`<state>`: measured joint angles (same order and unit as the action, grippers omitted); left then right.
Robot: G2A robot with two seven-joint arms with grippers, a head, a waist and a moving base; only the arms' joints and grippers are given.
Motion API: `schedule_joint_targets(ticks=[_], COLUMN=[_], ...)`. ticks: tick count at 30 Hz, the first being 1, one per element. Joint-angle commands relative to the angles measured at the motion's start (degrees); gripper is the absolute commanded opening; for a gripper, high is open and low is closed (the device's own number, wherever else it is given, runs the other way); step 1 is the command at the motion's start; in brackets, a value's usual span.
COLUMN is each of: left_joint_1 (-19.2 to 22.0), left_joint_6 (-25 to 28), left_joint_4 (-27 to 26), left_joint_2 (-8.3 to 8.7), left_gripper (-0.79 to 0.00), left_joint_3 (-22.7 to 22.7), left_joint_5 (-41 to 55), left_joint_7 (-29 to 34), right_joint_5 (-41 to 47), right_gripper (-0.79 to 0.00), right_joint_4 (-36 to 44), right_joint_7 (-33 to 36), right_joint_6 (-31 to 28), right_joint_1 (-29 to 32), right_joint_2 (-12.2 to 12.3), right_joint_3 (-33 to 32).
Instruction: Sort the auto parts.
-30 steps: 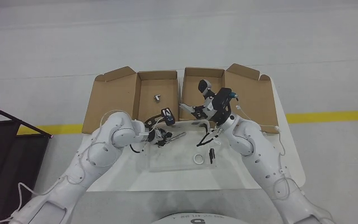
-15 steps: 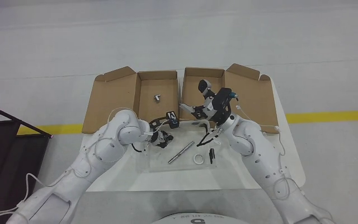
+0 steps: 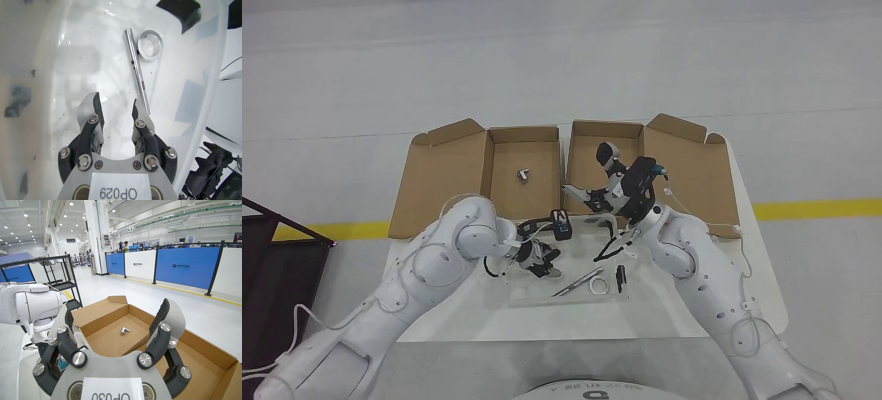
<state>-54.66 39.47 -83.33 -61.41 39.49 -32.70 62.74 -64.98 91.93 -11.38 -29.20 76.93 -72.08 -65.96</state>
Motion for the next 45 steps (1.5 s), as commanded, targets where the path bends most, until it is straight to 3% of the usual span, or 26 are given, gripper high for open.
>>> schedule_joint_targets(ticks=[1,10,14,16,18,24,26,27,28,29,34,38,41,45], left_joint_1=[0.0,1.9,3.1,3.3,3.2,2.6,2.4,2.1,1.5,0.9,-7.0,-14.2,-18.3,-19.9], left_joint_6=[0.1,-0.1,-0.7,-0.7,-0.8,-3.2,-5.7,-6.8,-7.5,-7.7,-8.3,-10.3,-6.0,-4.2], left_joint_4=[0.0,1.7,2.6,2.6,2.2,0.9,0.6,0.3,-0.1,-0.4,-6.7,-11.8,-14.7,-17.0], left_joint_2=[-0.19,-2.15,-2.66,-2.58,-2.41,-2.12,-1.74,-1.4,-0.91,-0.51,3.67,6.01,7.0,7.5], left_gripper=[-0.44,-0.431,-0.409,-0.388,-0.305,-0.243,-0.197,-0.139,-0.028,0.0,0.0,0.0,0.0,0.0], left_joint_3=[-0.8,-6.0,-6.2,-5.8,-5.6,-5.0,-3.0,-1.5,0.2,1.5,14.5,23.0,26.3,27.0], left_joint_5=[0.1,-0.6,-0.7,-0.9,-1.0,-2.3,-2.6,-2.3,-2.1,-1.9,-1.9,-2.7,1.0,1.7], left_joint_7=[-0.3,-1.6,-3.9,-4.4,-4.2,-5.5,-8.0,-9.4,-10.8,-11.8,-16.1,-17.6,-17.9,-15.9], right_joint_5=[0.0,0.0,0.0,0.0,0.0,0.1,0.2,0.3,0.4,0.6,2.8,5.9,5.9,5.9], right_gripper=[0.0,0.0,0.0,0.0,0.0,0.0,0.0,0.0,0.0,0.0,0.0,0.0,0.0,0.0], right_joint_4=[0.0,0.0,0.0,0.0,0.0,0.4,0.9,1.1,1.4,1.6,1.8,1.3,1.3,1.3], right_joint_7=[0.0,0.0,0.0,0.0,0.0,0.3,0.3,0.3,0.2,0.2,0.9,3.1,3.1,3.1], right_joint_6=[0.0,0.0,0.0,0.0,0.0,0.6,0.4,0.1,-0.2,-0.5,-5.4,-9.4,-9.4,-9.4], right_joint_1=[0.0,0.0,0.0,0.0,0.0,0.3,0.7,0.9,1.1,1.2,2.3,2.1,2.1,2.1], right_joint_2=[0.0,0.0,0.0,0.0,0.0,0.0,0.1,0.1,0.2,0.3,0.8,1.3,1.3,1.3], right_joint_3=[0.0,0.0,0.0,0.0,0.0,0.0,-0.2,-0.4,-0.7,-1.1,-3.0,-4.6,-4.6,-4.6])
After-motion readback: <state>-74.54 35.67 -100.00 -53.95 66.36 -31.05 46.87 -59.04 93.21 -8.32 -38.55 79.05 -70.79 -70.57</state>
